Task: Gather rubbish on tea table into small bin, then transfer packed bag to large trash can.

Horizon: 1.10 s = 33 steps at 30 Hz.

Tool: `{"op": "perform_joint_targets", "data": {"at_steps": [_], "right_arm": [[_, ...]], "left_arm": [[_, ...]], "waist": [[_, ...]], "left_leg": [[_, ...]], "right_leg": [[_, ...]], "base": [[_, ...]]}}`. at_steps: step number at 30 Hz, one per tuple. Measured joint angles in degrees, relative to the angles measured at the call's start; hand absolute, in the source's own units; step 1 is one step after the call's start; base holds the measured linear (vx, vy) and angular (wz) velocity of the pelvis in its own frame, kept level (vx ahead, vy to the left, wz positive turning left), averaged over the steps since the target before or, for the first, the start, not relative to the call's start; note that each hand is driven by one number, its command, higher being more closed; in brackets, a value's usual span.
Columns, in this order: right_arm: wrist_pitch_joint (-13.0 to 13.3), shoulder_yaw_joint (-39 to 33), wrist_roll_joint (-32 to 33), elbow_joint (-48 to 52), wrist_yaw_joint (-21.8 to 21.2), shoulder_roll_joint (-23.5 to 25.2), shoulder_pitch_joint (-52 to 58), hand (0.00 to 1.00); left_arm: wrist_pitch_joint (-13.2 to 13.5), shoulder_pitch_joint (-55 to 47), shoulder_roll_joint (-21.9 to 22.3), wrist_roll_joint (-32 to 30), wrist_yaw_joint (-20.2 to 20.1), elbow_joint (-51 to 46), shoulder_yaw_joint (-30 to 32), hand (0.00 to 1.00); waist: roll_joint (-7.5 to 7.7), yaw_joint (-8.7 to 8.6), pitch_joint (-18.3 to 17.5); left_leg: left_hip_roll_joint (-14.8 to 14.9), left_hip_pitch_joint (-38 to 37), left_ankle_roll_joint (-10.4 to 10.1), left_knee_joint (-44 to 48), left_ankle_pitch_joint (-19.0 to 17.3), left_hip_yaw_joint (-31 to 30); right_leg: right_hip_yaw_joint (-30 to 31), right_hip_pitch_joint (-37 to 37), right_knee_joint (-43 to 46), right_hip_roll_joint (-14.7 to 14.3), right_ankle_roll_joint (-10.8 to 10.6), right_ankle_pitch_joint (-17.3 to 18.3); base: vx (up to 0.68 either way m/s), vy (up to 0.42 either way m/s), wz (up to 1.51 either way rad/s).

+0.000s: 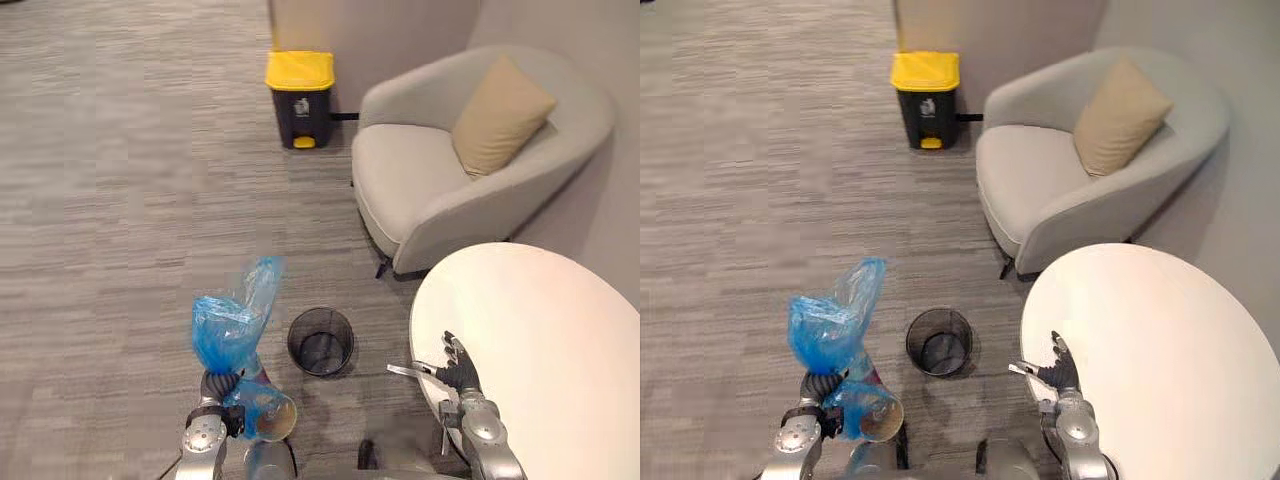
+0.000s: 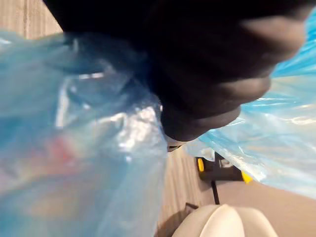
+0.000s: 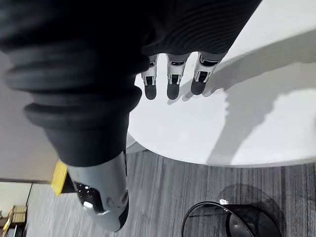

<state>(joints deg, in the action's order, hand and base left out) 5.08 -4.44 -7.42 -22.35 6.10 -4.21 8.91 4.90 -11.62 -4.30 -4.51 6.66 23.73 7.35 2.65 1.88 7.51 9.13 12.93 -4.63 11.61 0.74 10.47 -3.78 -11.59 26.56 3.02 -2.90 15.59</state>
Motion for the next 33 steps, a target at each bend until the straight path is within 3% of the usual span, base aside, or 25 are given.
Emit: {"op": "perform_joint_targets", "data": {"at_steps": [2, 3, 6, 9, 10, 13, 14, 15, 16, 17, 19, 22, 30, 33], "right_arm": [[0.0, 0.3, 0.0, 1.1, 0.5, -0.9, -0.8, 0.00], [0.0, 0.4, 0.0, 1.6, 0.8, -0.6, -0.6, 0.00], [0.0, 0.7, 0.1, 1.8, 1.5, -0.6, 0.0, 0.00], [-0.3, -0.9, 0.1, 3.7, 2.3, -0.7, 0.0, 0.00], [-0.5, -1.5, 0.1, 3.9, 2.7, -0.3, -0.3, 0.00], [-1.0, -1.9, 0.1, 7.7, 3.0, -0.1, 0.6, 0.00], [-1.0, -2.1, 0.1, 7.8, 3.0, -0.1, 0.6, 0.00], [-0.9, -2.4, 0.2, 7.5, 3.1, 0.3, 0.4, 0.00], [-0.9, -2.9, 0.2, 6.4, 3.4, 0.0, -0.1, 0.00], [-0.8, -3.2, 0.2, 5.4, 3.5, -0.3, -0.5, 0.00], [-1.2, -3.8, 0.2, -1.8, 3.6, 1.9, -2.3, 0.00], [-1.3, -4.3, 0.3, -4.7, 3.6, 1.5, -2.5, 0.00], [-1.6, -5.2, 0.8, -8.4, 3.6, 1.5, -3.7, 0.00], [-1.6, -5.3, 0.8, -8.5, 3.6, 1.5, -4.9, 0.00]], "left_arm": [[0.0, -0.8, 2.2, 0.5, 0.0, -0.2, -0.1, 1.00], [0.0, -1.4, 3.1, 0.6, 0.0, -0.6, -0.1, 1.00], [0.0, -2.4, 4.0, 1.5, 0.2, -2.3, -0.6, 1.00], [-0.1, -1.7, 4.2, 1.6, 0.9, -4.8, -0.7, 1.00], [-0.1, -1.7, 4.1, 1.6, 0.9, -6.4, -0.7, 1.00], [-0.1, -1.8, 4.1, 1.6, 0.9, -6.9, -0.9, 1.00], [-0.1, -1.9, 4.1, 1.6, 0.9, -6.9, -1.0, 1.00], [-0.1, -1.9, 3.9, 1.6, 0.9, -6.9, -1.6, 1.00], [0.0, -1.8, 3.6, 1.6, 0.9, -6.5, -2.8, 1.00], [0.1, -1.5, 3.6, 1.6, 0.9, -5.7, -2.9, 1.00], [-0.4, 0.5, 0.5, 1.5, 0.8, 0.6, -3.4, 1.00], [-0.6, 0.2, -0.4, 1.4, 0.9, 1.6, -3.3, 1.00], [-0.7, 0.3, -3.0, 1.0, 1.0, 3.9, -2.0, 1.00], [-0.8, 0.4, -3.1, 1.0, 1.0, 3.8, -1.4, 1.00]], "waist": [[-1.65, 1.95, 0.4], [-1.76, 2.16, 0.5], [-2.23, 2.20, 0.9], [-2.50, 1.82, 1.1], [-2.44, 2.07, 1.3], [-2.04, 1.72, 1.7], [-1.99, 1.71, 1.7], [-2.04, 1.67, 1.5], [-2.86, 1.46, 1.3], [-3.37, 1.30, 1.2], [-1.12, 0.01, 0.6], [-1.32, -0.48, 0.5], [-1.02, -0.78, 0.6], [-0.11, -0.96, 1.7]], "left_leg": [[1.4, 0.9, -0.3, -1.3, 2.2, -0.7], [1.4, 0.9, -0.3, -2.1, 3.2, -1.4], [1.3, 1.4, -1.3, -2.7, 4.8, -3.5], [0.5, 3.1, -0.4, -6.7, 11.2, -0.8], [1.8, 4.2, 1.9, 0.1, 5.1, 4.4], [3.8, 3.1, 4.8, 13.8, -5.4, 9.6], [4.1, 2.6, 5.0, 15.0, -6.4, 9.9], [4.6, 1.5, 4.5, 16.6, -8.6, 10.2], [4.7, -0.1, 2.4, 14.1, -10.3, 9.9], [3.9, -1.0, 1.8, 11.4, -11.3, 9.3], [-1.9, -2.8, 3.8, 3.7, -7.2, 8.3], [-4.2, -3.8, 4.9, 1.4, -6.4, 7.8], [-6.4, -3.6, 5.7, -0.6, -5.4, 6.8], [-6.6, -2.5, 5.9, 1.8, -7.2, 6.3]], "right_leg": [[-0.5, 0.6, -3.8, -1.9, 2.4, -1.3], [-1.5, 0.8, -3.8, -2.0, 2.5, -1.4], [-4.7, 1.9, -4.3, -2.0, 2.9, -1.5], [-10.4, 2.3, -7.3, -0.3, 5.2, -3.3], [-12.4, 2.7, -7.8, 0.2, 5.5, -3.8], [-17.0, 5.2, -7.6, 3.2, 5.4, -3.9], [-17.5, 5.4, -7.7, 3.7, 5.2, -4.0], [-18.3, 5.5, -7.9, 4.9, 3.4, -4.2], [-18.8, 5.4, -7.9, 5.2, 1.6, -4.3], [-18.9, 5.5, -8.1, 5.1, 0.8, -4.5], [-17.5, 6.7, -13.5, 6.8, -1.5, -7.0], [-17.3, 8.9, -17.3, 7.5, -2.6, -9.8], [-18.1, 9.3, -19.6, 8.1, -3.1, -11.7], [-18.0, 7.3, -14.3, 9.7, -3.1, -8.0]], "base": [[-0.07, -0.111, 0.09], [-0.08, -0.112, 0.38], [-0.06, -0.071, 0.59], [-0.08, 0.005, 0.78], [-0.08, 0.055, 0.85], [-0.07, 0.099, 0.88], [-0.09, 0.214, 0.63], [-0.08, 0.264, 0.50], [-0.07, 0.286, 0.49], [-0.04, 0.239, 0.50], [-0.01, 0.219, 0.61], [0.02, 0.122, 0.23], [0.00, 0.048, 0.06], [-0.01, 0.008, 0.10]]}}
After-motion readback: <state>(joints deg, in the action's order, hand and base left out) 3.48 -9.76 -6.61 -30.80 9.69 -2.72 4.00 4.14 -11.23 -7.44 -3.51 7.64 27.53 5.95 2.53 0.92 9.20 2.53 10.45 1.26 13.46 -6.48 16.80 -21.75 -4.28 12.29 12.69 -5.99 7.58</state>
